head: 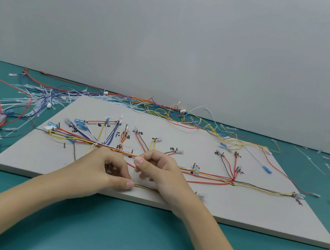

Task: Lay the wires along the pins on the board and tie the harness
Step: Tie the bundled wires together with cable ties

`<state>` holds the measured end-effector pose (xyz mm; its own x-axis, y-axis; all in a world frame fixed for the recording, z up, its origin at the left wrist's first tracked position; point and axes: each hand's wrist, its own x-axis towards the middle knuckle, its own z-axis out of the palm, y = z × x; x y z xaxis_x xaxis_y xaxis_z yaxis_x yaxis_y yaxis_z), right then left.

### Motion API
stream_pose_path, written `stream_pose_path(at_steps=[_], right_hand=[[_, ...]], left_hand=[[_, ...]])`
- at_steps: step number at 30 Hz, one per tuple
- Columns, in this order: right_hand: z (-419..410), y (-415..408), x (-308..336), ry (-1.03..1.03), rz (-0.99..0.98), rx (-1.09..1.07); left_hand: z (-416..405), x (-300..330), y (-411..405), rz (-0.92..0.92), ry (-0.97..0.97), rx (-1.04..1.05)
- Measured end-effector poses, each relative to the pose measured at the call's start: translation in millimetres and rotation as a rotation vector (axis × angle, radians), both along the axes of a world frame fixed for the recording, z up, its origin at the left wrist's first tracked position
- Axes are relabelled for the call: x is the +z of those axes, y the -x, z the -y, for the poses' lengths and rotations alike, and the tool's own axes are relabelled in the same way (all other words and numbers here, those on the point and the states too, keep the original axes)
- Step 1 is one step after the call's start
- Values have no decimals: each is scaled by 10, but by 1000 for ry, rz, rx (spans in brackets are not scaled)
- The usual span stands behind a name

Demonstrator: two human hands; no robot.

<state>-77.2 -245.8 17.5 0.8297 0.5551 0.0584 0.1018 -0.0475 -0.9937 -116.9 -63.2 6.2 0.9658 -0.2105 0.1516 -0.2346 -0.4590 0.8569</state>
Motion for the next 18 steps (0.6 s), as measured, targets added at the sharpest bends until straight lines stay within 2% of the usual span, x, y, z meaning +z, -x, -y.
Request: stream_pose_path(at_steps=[5, 12, 18], right_hand=[[-23, -5, -53, 1, 23, -8], [67, -55, -28, 60, 29, 123], [53, -49, -31, -19, -23, 67]], left_hand=[[-30, 21, -11, -9, -4, -27], [-69, 36, -24, -14, 17, -48], [-83, 46, -37, -13, 26, -43]])
